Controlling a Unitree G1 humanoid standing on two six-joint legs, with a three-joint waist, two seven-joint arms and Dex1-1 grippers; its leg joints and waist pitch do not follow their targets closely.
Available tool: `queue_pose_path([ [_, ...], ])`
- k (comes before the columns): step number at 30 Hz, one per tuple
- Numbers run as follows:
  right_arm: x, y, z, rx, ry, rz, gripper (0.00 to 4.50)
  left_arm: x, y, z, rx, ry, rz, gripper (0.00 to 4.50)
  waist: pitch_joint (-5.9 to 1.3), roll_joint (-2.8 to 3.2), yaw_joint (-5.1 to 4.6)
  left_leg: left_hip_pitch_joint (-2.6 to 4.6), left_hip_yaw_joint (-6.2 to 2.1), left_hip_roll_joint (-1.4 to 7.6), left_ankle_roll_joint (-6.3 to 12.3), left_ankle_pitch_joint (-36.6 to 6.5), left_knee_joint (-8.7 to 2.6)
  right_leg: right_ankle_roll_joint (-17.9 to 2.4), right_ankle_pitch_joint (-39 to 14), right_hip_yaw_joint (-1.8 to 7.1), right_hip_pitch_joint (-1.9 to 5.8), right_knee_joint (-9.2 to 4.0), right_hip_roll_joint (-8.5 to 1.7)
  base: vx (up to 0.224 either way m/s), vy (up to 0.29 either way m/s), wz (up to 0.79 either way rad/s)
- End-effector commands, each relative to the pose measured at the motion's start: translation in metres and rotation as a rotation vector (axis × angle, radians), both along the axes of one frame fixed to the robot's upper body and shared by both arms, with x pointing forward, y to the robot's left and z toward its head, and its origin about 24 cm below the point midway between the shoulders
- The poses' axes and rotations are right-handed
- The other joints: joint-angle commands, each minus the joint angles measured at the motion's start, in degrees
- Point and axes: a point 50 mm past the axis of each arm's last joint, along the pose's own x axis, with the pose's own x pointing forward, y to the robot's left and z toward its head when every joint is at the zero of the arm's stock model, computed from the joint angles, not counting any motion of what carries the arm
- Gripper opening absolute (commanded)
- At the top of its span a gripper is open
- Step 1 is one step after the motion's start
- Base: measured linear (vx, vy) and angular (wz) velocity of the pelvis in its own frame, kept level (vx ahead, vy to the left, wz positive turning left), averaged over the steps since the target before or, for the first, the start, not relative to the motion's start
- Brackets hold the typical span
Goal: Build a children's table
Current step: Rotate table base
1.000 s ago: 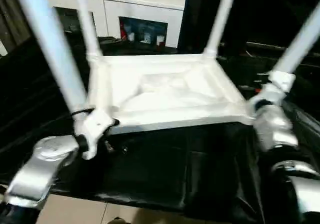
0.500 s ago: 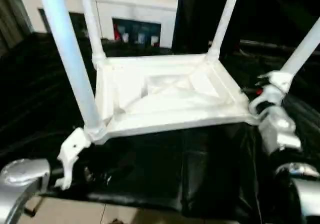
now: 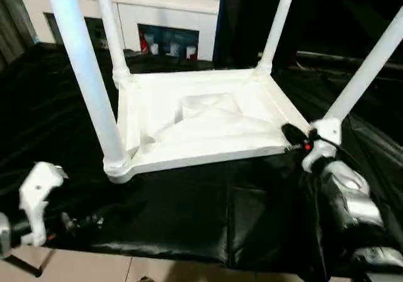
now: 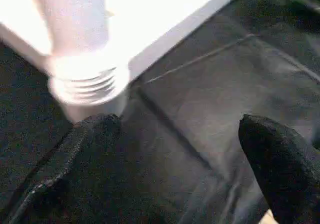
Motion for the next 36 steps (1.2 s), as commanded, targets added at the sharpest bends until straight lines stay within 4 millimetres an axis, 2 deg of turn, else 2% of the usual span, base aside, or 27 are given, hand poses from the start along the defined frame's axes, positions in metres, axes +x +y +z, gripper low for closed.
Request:
queue_pose_path([
  [1,-0.006,-0.011,0.002,-0.012,0.011,-0.018,0.07,0.002,0.009,0.006,0.017,-0.058,0.067,4.5,-2.72,1.0,-0.17,2.2,-2.16,3.13,-3.28,-29.3,-5.09,-7.4,-27.8,2.66,0.33,-5.67,-2.71,0.0,0.0,0.0],
  [4,-0.013,-0.015,-0.003,-0.025,0.052,-0.01,0.07,0.012,0.023,0.011,0.014,-0.184,0.213,4.5,-2.68,1.02,-0.07,2.28,-2.2,2.98,-3.24,-29.6,-4.98,-6.6,-29.0,2.57,0.29,-6.08,-2.73,0.0,0.0,0.0],
  [5,-0.014,-0.015,-0.003,-0.022,0.055,-0.007,0.07,0.013,0.025,0.011,0.013,-0.196,0.228,4.5,-2.69,0.91,-0.21,1.99,-2.44,2.97,-3.19,-29.4,-5.11,-6.5,-29.2,2.45,0.56,-5.97,-2.78,0.0,0.0,0.0],
  [7,-0.016,-0.013,-0.004,-0.021,0.064,0.022,0.07,0.016,0.027,0.011,0.01,-0.226,0.254,4.5,-2.72,0.83,-0.2,2.01,-2.51,2.99,-3.14,-29.8,-5.12,-6.1,-30.0,2.37,0.52,-6.12,-2.85,0.0,0.0,0.0],
  [8,-0.018,-0.01,-0.005,-0.017,0.076,0.063,0.07,0.019,0.029,0.01,0.002,-0.258,0.286,4.5,-2.65,0.81,-0.24,2.0,-2.53,3.0,-3.04,-29.9,-5.08,-6.0,-30.5,2.42,0.45,-6.23,-2.93,0.0,0.0,0.0],
  [9,-0.022,-0.005,-0.006,-0.005,0.097,0.132,0.07,0.024,0.031,0.01,-0.014,-0.309,0.32,4.5,-2.65,0.49,-0.31,1.96,-2.52,2.97,-2.79,-29.7,-5.05,-5.8,-30.9,2.39,0.49,-6.37,-2.93,0.0,0.0,0.0],
  [10,-0.023,-0.004,-0.007,-0.004,0.099,0.139,0.07,0.025,0.031,0.01,-0.017,-0.313,0.322,4.5,-2.66,0.64,-0.15,2.06,-2.53,2.97,-2.66,-29.7,-5.03,-5.5,-31.1,2.41,0.51,-6.43,-2.98,0.0,0.0,0.0],
  [11,-0.028,0.002,-0.008,0.003,0.131,0.221,0.07,0.031,0.03,0.011,-0.051,-0.345,0.328,4.5,-2.73,0.71,-0.13,2.13,-2.55,3.02,-2.64,-29.6,-5.01,-5.7,-30.6,2.45,0.4,-6.38,-3.0,0.0,0.0,0.0],
  [12,-0.028,0.002,-0.008,0.003,0.131,0.221,0.07,0.031,0.03,0.011,-0.051,-0.345,0.328,4.5,-2.81,0.65,-0.02,1.99,-2.65,3.14,-2.55,-29.4,-5.13,-5.8,-30.2,2.44,0.6,-6.25,-3.06,0.0,0.0,0.0],
  [13,-0.03,0.004,-0.01,0.002,0.146,0.253,0.07,0.034,0.029,0.011,-0.062,-0.355,0.323,4.5,-2.83,0.67,0.03,2.09,-2.63,3.17,-2.6,-29.4,-5.11,-6.0,-29.8,2.44,0.47,-6.22,-3.06,0.0,0.0,0.0],
  [16,-0.035,0.009,-0.014,-0.026,0.203,0.303,0.07,0.044,0.018,0.012,-0.109,-0.367,0.258,4.5,-2.87,0.69,0.18,2.09,-2.64,3.21,-2.85,-29.2,-5.19,-6.8,-28.7,2.47,0.48,-6.03,-3.14,0.0,0.0,0.0],
  [17,-0.032,0.01,-0.018,-0.045,0.225,0.276,0.07,0.053,0.01,0.013,-0.134,-0.368,0.196,4.5,-2.85,0.5,0.21,2.12,-2.57,3.24,-2.97,-29.5,-5.17,-7.0,-28.8,2.46,0.4,-6.02,-3.15,0.0,0.0,0.0],
  [19,-0.028,0.011,-0.021,-0.061,0.238,0.248,0.07,0.061,0.0,0.017,-0.171,-0.361,0.129,4.5,-2.91,0.88,0.49,2.51,-2.48,3.07,-3.4,-29.4,-5.05,-7.1,-29.4,2.54,0.1,-6.14,-3.29,0.0,0.0,0.0],
  [20,-0.027,0.012,-0.022,-0.064,0.241,0.241,0.07,0.063,-0.003,0.018,-0.18,-0.359,0.112,4.5,-2.91,1.12,0.51,2.45,-2.59,3.08,-3.88,-29.5,-5.12,-7.5,-28.8,2.5,0.17,-5.98,-3.29,0.0,0.0,0.0],
  [22,-0.026,0.013,-0.022,-0.061,0.246,0.234,0.07,0.067,-0.009,0.019,-0.201,-0.352,0.07,4.5,-2.94,0.87,0.48,2.19,-2.65,3.16,-4.21,-29.7,-5.27,-7.7,-27.9,2.44,0.49,-5.78,-3.31,0.0,0.0,0.0],
  [23,-0.025,0.014,-0.022,-0.062,0.251,0.223,0.07,0.07,-0.017,0.02,-0.223,-0.323,0.011,4.5,-3.01,1.04,0.53,2.26,-2.62,3.17,-4.34,-29.5,-5.25,-7.9,-27.3,2.47,0.54,-5.65,-3.37,0.0,0.0,0.0],
  [26,-0.023,0.014,-0.023,-0.063,0.259,0.208,0.07,0.072,-0.023,0.02,-0.233,-0.298,-0.033,4.5,-3.19,0.79,0.45,2.01,-2.45,3.14,-4.01,-27.8,-5.18,-8.8,-24.7,2.55,0.79,-5.33,-3.31,0.0,0.0,0.0],
  [31,-0.011,0.014,-0.024,-0.076,0.283,0.115,0.07,0.073,-0.046,0.018,-0.275,-0.213,-0.206,4.5,-3.35,1.07,0.45,2.16,-2.1,3.1,-3.97,-24.7,-5.06,-10.9,-20.6,2.64,0.77,-4.75,-3.2,0.0,0.0,0.0],
  [34,-0.006,0.015,-0.024,-0.074,0.285,0.081,0.07,0.072,-0.054,0.019,-0.297,-0.177,-0.261,4.5,-3.48,1.25,0.75,2.13,-1.86,3.07,-4.05,-23.1,-5.05,-11.9,-17.4,2.65,1.07,-4.36,-3.04,0.0,0.0,0.0],
  [35,0.0,0.019,-0.025,-0.06,0.291,0.063,0.07,0.07,-0.063,0.021,-0.322,-0.148,-0.324,4.5,-3.57,1.21,0.73,2.01,-1.88,3.07,-4.09,-22.3,-5.01,-11.9,-16.7,2.62,1.33,-4.15,-3.1,0.0,0.0,0.0],
  [36,0.003,0.022,-0.025,-0.055,0.294,0.06,0.07,0.068,-0.07,0.022,-0.339,-0.122,-0.37,4.5,-3.65,1.18,0.69,2.08,-1.82,3.07,-4.21,-21.8,-4.98,-12.3,-16.1,2.58,1.27,-3.99,-3.08,0.0,0.0,0.0],
])
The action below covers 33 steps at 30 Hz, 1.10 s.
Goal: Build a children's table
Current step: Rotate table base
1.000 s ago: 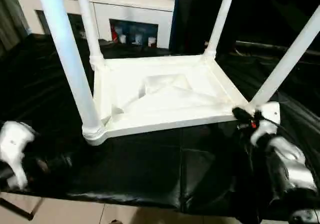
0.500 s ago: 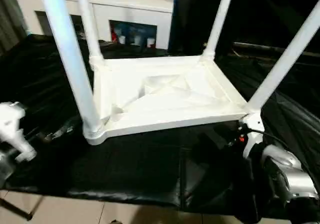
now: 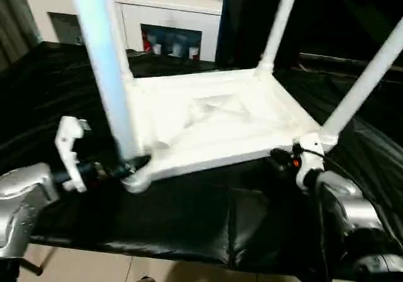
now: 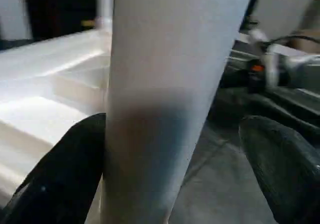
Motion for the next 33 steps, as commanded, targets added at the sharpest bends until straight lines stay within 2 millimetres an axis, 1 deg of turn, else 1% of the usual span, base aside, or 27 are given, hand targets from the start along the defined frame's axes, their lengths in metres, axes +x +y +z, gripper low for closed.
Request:
queue_pose_path([
  [1,0.007,0.005,0.001,-0.001,-0.002,-0.01,0.07,-0.005,-0.025,0.005,-0.028,0.033,-0.172,4.5,-3.49,1.27,-0.11,1.93,-1.7,3.08,-4.24,-21.7,-4.99,-12.0,-16.2,2.64,1.31,-3.94,-3.08,0.0,0.0,0.0],
  [2,0.01,0.011,0.001,-0.003,-0.002,0.002,0.07,-0.006,-0.031,0.006,-0.027,0.047,-0.211,4.5,-3.47,1.32,-0.15,1.89,-1.68,3.07,-4.19,-21.4,-5.01,-12.0,-16.2,2.63,1.42,-4.01,-3.04,0.0,0.0,0.0],
  [3,0.013,0.017,0.001,0.001,-0.002,0.014,0.07,-0.005,-0.036,0.006,-0.023,0.05,-0.239,4.5,-3.49,1.41,-0.18,1.92,-1.67,3.05,-4.22,-21.3,-4.96,-12.1,-16.1,2.63,1.37,-3.98,-3.08,0.0,0.0,0.0],
  [4,0.014,0.02,0.001,0.004,-0.002,0.018,0.07,-0.004,-0.039,0.007,-0.02,0.051,-0.25,4.5,-3.46,1.39,-0.31,1.9,-1.64,3.02,-4.31,-21.2,-4.93,-12.3,-15.9,2.65,1.42,-4.02,-3.05,0.0,0.0,0.0],
  [5,0.016,0.023,0.002,0.007,-0.001,0.025,0.07,-0.004,-0.042,0.007,-0.016,0.051,-0.266,4.5,-3.43,1.52,-0.43,1.74,-1.72,3.02,-4.33,-21.1,-4.97,-12.1,-15.8,2.66,1.57,-3.93,-3.07,0.0,0.0,0.0],
  [6,0.018,0.03,0.002,0.009,-0.005,0.041,0.07,-0.003,-0.047,0.007,-0.011,0.057,-0.286,4.5,-3.5,1.51,-0.64,1.59,-1.82,2.98,-4.37,-20.9,-4.98,-12.0,-15.9,2.6,1.85,-3.89,-3.13,0.0,0.0,0.0],
  [7,0.02,0.034,0.003,0.009,-0.008,0.051,0.07,-0.002,-0.051,0.007,-0.007,0.062,-0.3,4.5,-3.47,1.49,-0.78,1.56,-1.8,2.98,-4.39,-20.9,-4.99,-12.0,-16.0,2.6,1.8,-3.91,-3.1,0.0,0.0,0.0],
  [8,0.022,0.04,0.004,0.011,-0.015,0.065,0.07,-0.002,-0.055,0.006,-0.002,0.066,-0.32,4.5,-3.48,1.76,-0.87,1.44,-1.91,2.91,-4.5,-20.7,-4.94,-11.9,-16.3,2.59,1.98,-3.85,-3.19,0.0,0.0,0.0],
  [9,0.025,0.046,0.005,0.017,-0.021,0.075,0.07,-0.002,-0.059,0.005,0.005,0.075,-0.339,4.5,-3.51,1.63,-1.09,1.42,-1.88,2.93,-4.52,-20.8,-4.94,-11.9,-16.4,2.58,1.94,-3.88,-3.18,0.0,0.0,0.0],
  [10,0.026,0.049,0.006,0.022,-0.025,0.08,0.07,-0.002,-0.061,0.005,0.009,0.082,-0.351,4.5,-3.55,1.29,-1.19,1.38,-1.85,2.91,-4.33,-20.3,-4.85,-12.0,-16.4,2.59,2.03,-3.91,-3.21,0.0,0.0,0.0],
  [11,0.029,0.055,0.008,0.026,-0.032,0.097,0.07,-0.003,-0.066,0.002,0.024,0.094,-0.375,4.5,-3.46,1.33,-1.27,1.39,-1.84,2.95,-4.19,-20.3,-4.82,-12.3,-16.8,2.61,1.94,-3.95,-3.29,0.0,0.0,0.0],
  [13,0.029,0.057,0.008,0.027,-0.035,0.104,0.07,-0.003,-0.069,0.001,0.029,0.099,-0.383,4.5,-3.42,1.45,-1.39,1.53,-1.86,3.05,-4.2,-20.6,-4.83,-12.3,-17.6,2.6,1.85,-4.0,-3.26,0.0,0.0,0.0],
  [14,0.031,0.063,0.009,0.036,-0.041,0.122,0.07,-0.003,-0.075,-0.001,0.042,0.104,-0.4,4.5,-3.37,1.2,-1.55,1.48,-1.83,3.04,-4.11,-20.7,-4.82,-12.2,-17.8,2.62,1.85,-4.02,-3.21,0.0,0.0,0.0],
  [15,0.031,0.065,0.01,0.04,-0.042,0.132,0.07,-0.002,-0.077,-0.002,0.05,0.107,-0.4,4.5,-3.43,1.37,-1.53,1.61,-1.84,3.06,-4.12,-21.0,-4.8,-12.2,-18.2,2.62,1.76,-4.03,-3.26,0.0,0.0,0.0],
  [16,0.031,0.073,0.011,0.054,-0.046,0.175,0.07,0.001,-0.085,-0.006,0.081,0.107,-0.399,4.5,-3.39,1.16,-1.51,1.73,-1.81,3.13,-4.01,-21.2,-4.77,-12.1,-18.6,2.66,1.66,-4.09,-3.26,0.0,0.0,0.0],
  [17,0.031,0.077,0.012,0.058,-0.047,0.194,0.07,0.002,-0.088,-0.007,0.094,0.104,-0.399,4.5,-3.36,1.1,-1.49,1.77,-1.78,3.17,-4.0,-21.4,-4.78,-11.9,-18.9,2.69,1.64,-4.22,-3.24,0.0,0.0,0.0],
  [18,0.031,0.079,0.012,0.06,-0.05,0.211,0.07,0.004,-0.092,-0.008,0.099,0.104,-0.399,4.5,-3.4,1.03,-1.55,1.48,-1.93,3.21,-4.0,-20.9,-4.88,-11.8,-18.7,2.65,1.9,-4.06,-3.34,0.0,0.0,0.0],
  [19,0.031,0.081,0.012,0.062,-0.052,0.223,0.07,0.005,-0.095,-0.008,0.101,0.096,-0.397,4.5,-3.41,1.08,-1.57,1.48,-1.9,3.18,-4.04,-20.8,-4.87,-11.7,-18.9,2.63,1.86,-4.07,-3.33,0.0,0.0,0.0],
  [20,0.031,0.084,0.012,0.063,-0.055,0.233,0.07,0.009,-0.099,-0.008,0.102,0.08,-0.384,4.5,-3.39,1.12,-1.54,1.65,-1.84,3.17,-4.01,-21.2,-4.81,-11.7,-19.2,2.67,1.7,-4.21,-3.37,0.0,0.0,0.0],
  [21,0.031,0.085,0.012,0.066,-0.058,0.241,0.07,0.012,-0.102,-0.008,0.106,0.057,-0.373,4.5,-3.37,1.27,-1.58,1.59,-1.9,3.15,-4.01,-21.4,-4.81,-11.6,-19.3,2.67,1.73,-4.22,-3.37,0.0,0.0,0.0],
  [22,0.031,0.087,0.012,0.071,-0.061,0.247,0.07,0.016,-0.106,-0.008,0.111,0.031,-0.361,4.5,-3.38,1.11,-1.62,1.61,-1.85,3.15,-3.94,-21.4,-4.78,-11.6,-19.5,2.69,1.7,-4.38,-3.4,0.0,0.0,0.0],
  [26,0.03,0.089,0.012,0.075,-0.063,0.262,0.07,0.027,-0.12,-0.006,0.111,-0.015,-0.311,4.5,-3.39,1.14,-1.55,1.62,-1.98,3.18,-3.87,-22.1,-4.76,-11.0,-21.1,2.61,1.7,-4.62,-3.45,0.0,0.0,0.0],
  [28,0.028,0.089,0.01,0.077,-0.062,0.274,0.07,0.029,-0.129,-0.005,0.097,-0.04,-0.318,4.5,-3.42,1.11,-1.41,1.72,-2.03,3.21,-3.76,-22.3,-4.73,-11.0,-21.1,2.57,1.64,-4.66,-3.45,0.0,0.0,0.0],
  [29,0.027,0.088,0.009,0.08,-0.061,0.28,0.07,0.03,-0.134,-0.005,0.092,-0.048,-0.325,4.5,-3.46,1.67,-1.32,1.7,-2.1,3.22,-3.83,-22.2,-4.75,-11.2,-20.5,2.58,1.69,-4.54,-3.52,0.0,0.0,0.0],
  [30,0.026,0.088,0.008,0.082,-0.06,0.285,0.07,0.031,-0.141,-0.005,0.09,-0.061,-0.332,4.5,-3.48,1.32,-1.36,1.65,-2.01,3.23,-3.75,-22.2,-4.75,-11.3,-20.1,2.52,1.69,-4.71,-3.41,0.0,0.0,0.0],
  [31,0.026,0.087,0.008,0.083,-0.06,0.286,0.07,0.031,-0.143,-0.005,0.088,-0.064,-0.335,4.5,-3.53,1.26,-1.33,1.76,-1.91,3.2,-3.62,-22.2,-4.72,-11.5,-19.8,2.55,1.64,-4.7,-3.35,0.0,0.0,0.0],
  [33,0.025,0.087,0.007,0.089,-0.06,0.293,0.07,0.031,-0.149,-0.005,0.078,-0.07,-0.344,4.5,-3.48,1.17,-1.36,1.39,-2.03,3.2,-3.27,-21.9,-4.83,-11.6,-19.5,2.49,1.91,-4.57,-3.41,0.0,0.0,0.0],
])
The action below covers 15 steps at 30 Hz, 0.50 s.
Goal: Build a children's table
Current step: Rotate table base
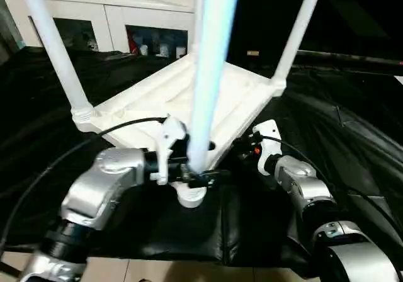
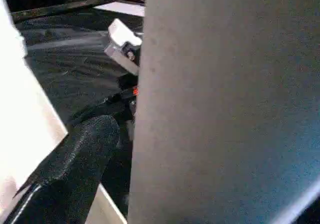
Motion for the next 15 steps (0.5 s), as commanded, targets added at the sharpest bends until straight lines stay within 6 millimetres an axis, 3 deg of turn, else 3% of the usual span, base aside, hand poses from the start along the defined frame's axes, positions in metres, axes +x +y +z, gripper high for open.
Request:
queue_pose_path([
  [1,-0.003,0.014,0.003,0.02,-0.02,0.092,0.07,0.001,-0.019,0.004,-0.008,-0.038,-0.043,4.5,-3.63,1.41,0.4,1.36,-1.95,3.14,-3.37,-22.1,-4.79,-11.5,-19.0,2.54,2.0,-4.72,-3.34,0.0,0.0,0.0],
  [6,-0.008,0.021,0.001,0.048,-0.017,0.157,0.07,-0.002,-0.043,0.005,-0.046,-0.055,-0.095,4.5,-3.67,1.14,0.41,1.16,-1.94,3.16,-2.2,-21.4,-4.69,-12.1,-18.2,2.47,2.24,-4.79,-3.43,0.0,0.0,0.0],
  [7,-0.011,0.025,0.001,0.059,-0.019,0.188,0.07,-0.003,-0.053,0.005,-0.054,-0.064,-0.111,4.5,-3.69,1.87,0.47,1.21,-2.01,3.12,-2.25,-21.5,-4.63,-12.1,-18.0,2.49,2.24,-4.73,-3.43,0.0,0.0,0.0],
  [9,-0.011,0.027,0.001,0.06,-0.021,0.195,0.07,-0.003,-0.056,0.005,-0.054,-0.069,-0.117,4.5,-3.74,1.34,0.2,0.99,-2.06,3.14,-1.94,-21.5,-4.73,-12.4,-17.2,2.36,2.42,-4.72,-3.29,0.0,0.0,0.0],
  [10,-0.011,0.028,0.001,0.061,-0.022,0.202,0.07,-0.002,-0.06,0.006,-0.056,-0.075,-0.118,4.5,-3.72,2.18,0.27,1.02,-2.21,3.16,-2.19,-21.8,-4.75,-12.5,-17.3,2.34,2.46,-4.59,-3.41,0.0,0.0,0.0],
  [11,-0.012,0.028,0.001,0.061,-0.023,0.202,0.07,-0.001,-0.061,0.006,-0.057,-0.079,-0.117,4.5,-3.7,1.66,-0.02,0.92,-2.17,3.14,-2.1,-22.1,-4.77,-12.4,-17.5,2.24,2.48,-4.82,-3.3,0.0,0.0,0.0],
  [12,-0.012,0.027,0.001,0.059,-0.023,0.195,0.07,0.001,-0.065,0.007,-0.061,-0.097,-0.108,4.5,-3.75,1.54,0.07,0.95,-2.14,3.13,-1.91,-21.9,-4.69,-12.6,-17.5,2.28,2.51,-4.78,-3.41,0.0,0.0,0.0],
  [13,-0.012,0.026,0.001,0.057,-0.024,0.189,0.07,0.002,-0.066,0.007,-0.062,-0.107,-0.102,4.5,-3.71,1.55,0.06,0.97,-2.1,3.09,-1.71,-21.8,-4.65,-12.6,-17.7,2.3,2.44,-4.87,-3.4,0.0,0.0,0.0],
  [14,-0.012,0.025,0.0,0.063,-0.021,0.188,0.07,0.003,-0.066,0.007,-0.063,-0.111,-0.097,4.5,-3.71,2.14,0.2,1.15,-2.1,3.11,-1.61,-21.7,-4.56,-12.8,-17.6,2.37,2.35,-4.89,-3.5,0.0,0.0,0.0],
  [15,-0.012,0.025,0.0,0.067,-0.019,0.188,0.07,0.003,-0.066,0.007,-0.064,-0.112,-0.095,4.5,-3.67,1.82,0.08,1.03,-2.06,3.13,-1.44,-21.8,-4.57,-12.9,-17.4,2.32,2.42,-4.94,-3.42,0.0,0.0,0.0],
])
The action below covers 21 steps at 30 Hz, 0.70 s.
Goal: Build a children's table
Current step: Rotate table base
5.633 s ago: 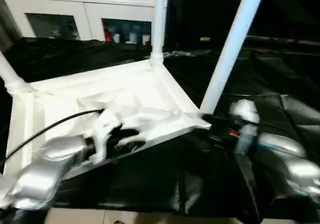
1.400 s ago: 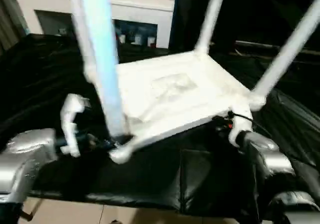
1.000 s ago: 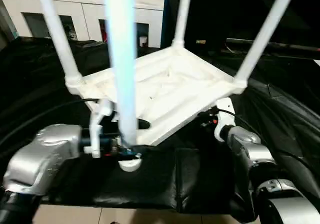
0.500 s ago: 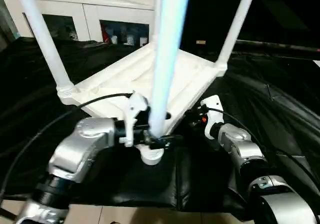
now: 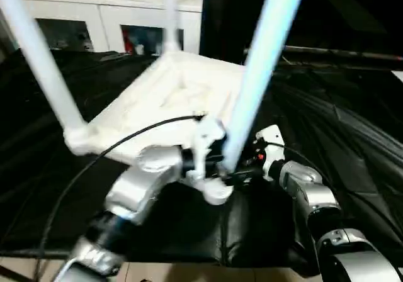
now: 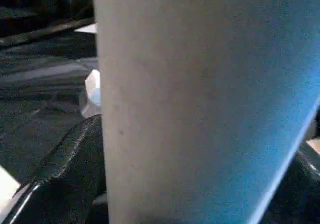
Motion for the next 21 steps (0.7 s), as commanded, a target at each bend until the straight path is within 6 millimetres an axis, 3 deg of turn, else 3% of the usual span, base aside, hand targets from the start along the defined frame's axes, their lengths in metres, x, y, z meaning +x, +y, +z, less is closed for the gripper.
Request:
queue_pose_path([
  [1,-0.003,0.028,0.005,0.042,-0.024,0.128,0.07,-0.002,-0.015,0.006,0.004,-0.037,-0.04,4.5,-3.91,0.93,0.65,1.02,-1.96,3.11,-1.35,-21.7,-4.61,-12.6,-17.8,2.43,2.52,-4.83,-3.43,0.0,0.0,0.0],
  [7,-0.007,0.023,0.005,0.053,-0.026,0.155,0.07,0.005,-0.016,0.003,0.014,-0.071,0.031,4.5,-3.9,1.09,0.88,0.88,-1.9,3.21,-0.5,-20.3,-4.6,-12.8,-16.3,2.47,2.63,-4.65,-3.42,0.0,0.0,0.0],
  [8,-0.008,0.022,0.004,0.044,-0.028,0.161,0.07,0.006,-0.016,0.003,0.016,-0.079,0.035,4.5,-3.89,1.46,0.96,1.01,-1.93,3.25,-0.52,-20.5,-4.62,-12.9,-16.2,2.47,2.53,-4.67,-3.45,0.0,0.0,0.0],
  [10,-0.008,0.017,0.004,0.014,-0.037,0.146,0.07,0.007,-0.014,0.001,0.03,-0.094,0.044,4.5,-3.87,1.21,0.81,1.02,-1.87,3.22,-0.53,-20.9,-4.62,-13.1,-16.1,2.44,2.5,-4.72,-3.35,0.0,0.0,0.0],
  [12,-0.007,0.013,0.004,0.002,-0.044,0.13,0.07,0.009,-0.011,0.001,0.038,-0.102,0.049,4.5,-3.78,1.38,0.96,1.18,-1.88,3.25,-0.65,-21.5,-4.61,-13.0,-17.5,2.47,2.35,-4.87,-3.49,0.0,0.0,0.0],
  [14,-0.003,-0.004,0.011,-0.022,-0.076,0.077,0.07,0.01,0.004,-0.001,0.067,-0.101,0.023,4.5,-3.77,1.15,1.03,1.08,-1.88,3.12,-0.63,-21.3,-4.62,-12.6,-18.2,2.45,2.45,-4.91,-3.48,0.0,0.0,0.0],
  [17,-0.002,-0.034,0.026,-0.039,-0.13,0.033,0.07,0.003,0.034,-0.002,0.123,-0.07,-0.069,4.5,-3.79,1.28,1.26,1.21,-1.83,3.2,-0.29,-20.4,-4.63,-12.2,-18.5,2.58,2.36,-4.76,-3.5,0.0,0.0,0.0],
  [21,-0.006,-0.048,0.035,-0.067,-0.162,0.057,0.07,0.001,0.052,-0.006,0.19,-0.058,-0.107,4.5,-3.72,1.79,1.82,1.33,-1.51,3.09,0.11,-19.0,-4.57,-12.4,-17.3,2.63,2.25,-4.57,-3.18,0.0,0.0,0.0],
])
